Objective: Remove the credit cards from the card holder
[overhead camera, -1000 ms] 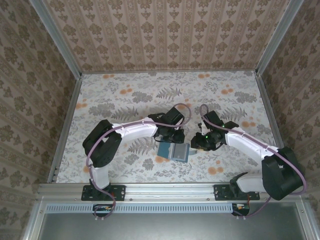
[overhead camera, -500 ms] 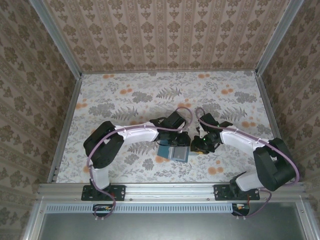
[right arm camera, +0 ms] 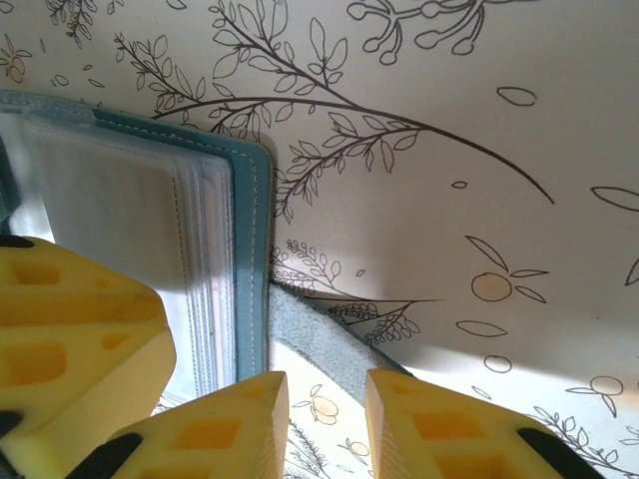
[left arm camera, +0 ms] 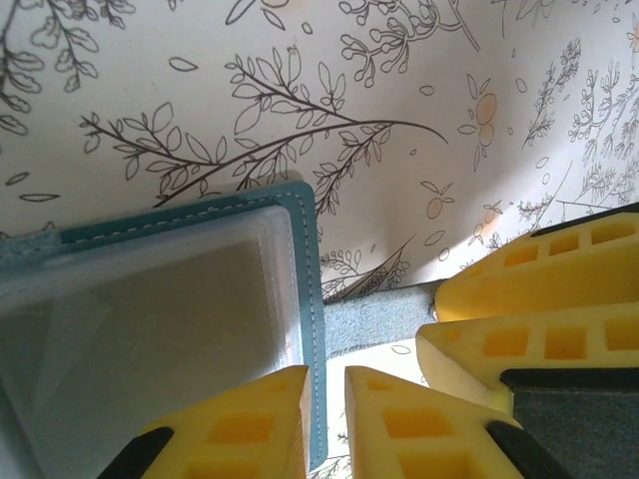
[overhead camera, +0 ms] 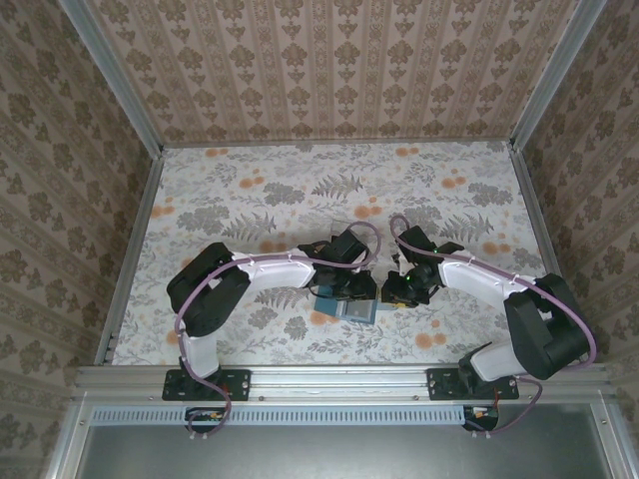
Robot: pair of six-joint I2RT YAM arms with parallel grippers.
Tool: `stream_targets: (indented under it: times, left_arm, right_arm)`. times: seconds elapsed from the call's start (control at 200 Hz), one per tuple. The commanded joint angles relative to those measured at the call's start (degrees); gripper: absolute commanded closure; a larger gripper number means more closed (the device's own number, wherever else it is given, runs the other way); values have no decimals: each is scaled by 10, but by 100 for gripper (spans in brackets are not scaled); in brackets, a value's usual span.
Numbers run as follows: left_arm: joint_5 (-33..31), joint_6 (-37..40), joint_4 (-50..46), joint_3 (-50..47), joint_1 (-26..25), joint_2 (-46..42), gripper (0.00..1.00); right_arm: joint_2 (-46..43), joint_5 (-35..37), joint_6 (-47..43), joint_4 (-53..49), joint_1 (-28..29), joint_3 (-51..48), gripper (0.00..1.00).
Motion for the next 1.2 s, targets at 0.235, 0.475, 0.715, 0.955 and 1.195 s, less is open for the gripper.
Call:
stream_targets:
  times: [0.235, 0.475, 0.715, 0.955, 1.195]
  left_arm:
    - [9, -3, -4, -12, -5, 15, 80]
    - [-27, 25, -66, -3, -6, 9, 79]
    - [-77, 65, -157, 33, -6, 5, 77]
    - [-143, 106, -264, 103, -24, 30, 68]
    - [-218, 125, -353, 165, -42, 56, 62]
  right_arm:
    - [29, -10, 0, 11, 4, -16, 74]
    - [55, 16, -10, 1, 4, -16, 73]
    - [61, 35, -16, -10, 4, -13, 73]
    - [58, 42, -21, -21, 4, -5, 70]
    - [51, 47, -26, -31, 4, -1, 69]
